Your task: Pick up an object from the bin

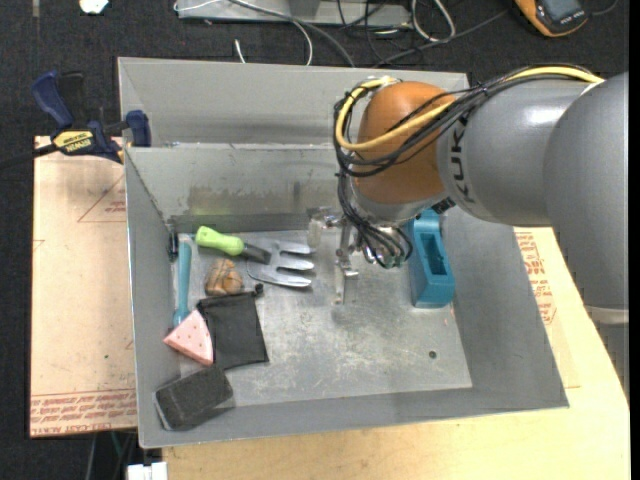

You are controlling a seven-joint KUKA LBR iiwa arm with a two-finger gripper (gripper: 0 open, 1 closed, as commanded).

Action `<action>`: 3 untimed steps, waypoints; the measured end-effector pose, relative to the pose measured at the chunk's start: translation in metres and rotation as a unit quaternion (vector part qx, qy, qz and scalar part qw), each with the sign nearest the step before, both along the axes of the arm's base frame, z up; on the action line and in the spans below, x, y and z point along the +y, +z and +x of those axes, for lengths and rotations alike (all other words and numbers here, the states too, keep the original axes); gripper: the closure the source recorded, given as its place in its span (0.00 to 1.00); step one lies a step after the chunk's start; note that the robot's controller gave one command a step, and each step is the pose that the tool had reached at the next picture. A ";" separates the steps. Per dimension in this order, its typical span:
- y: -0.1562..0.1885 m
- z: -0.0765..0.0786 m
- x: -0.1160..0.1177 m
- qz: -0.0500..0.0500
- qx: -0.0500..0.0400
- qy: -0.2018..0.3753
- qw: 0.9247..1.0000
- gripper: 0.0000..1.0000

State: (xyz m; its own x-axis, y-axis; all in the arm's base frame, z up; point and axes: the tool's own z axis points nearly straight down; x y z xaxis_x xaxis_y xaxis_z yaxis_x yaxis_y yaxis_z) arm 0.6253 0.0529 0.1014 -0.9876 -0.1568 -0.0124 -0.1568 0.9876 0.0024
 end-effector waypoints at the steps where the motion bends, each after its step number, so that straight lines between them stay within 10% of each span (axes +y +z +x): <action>1: -0.027 0.001 0.005 0.001 0.001 -0.088 0.996 0.00; 2: 0.036 0.000 0.045 0.002 0.001 -0.153 0.988 1.00; 3: 0.036 0.000 0.045 0.002 0.001 -0.153 0.988 1.00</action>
Offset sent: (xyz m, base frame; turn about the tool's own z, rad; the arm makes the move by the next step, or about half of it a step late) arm -0.0005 0.0443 0.0359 0.3079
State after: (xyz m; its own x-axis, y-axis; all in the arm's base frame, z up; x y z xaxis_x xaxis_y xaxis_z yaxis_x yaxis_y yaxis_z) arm 0.6254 0.0981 0.1376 -0.9887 0.1493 -0.0107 0.1493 0.9888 0.0063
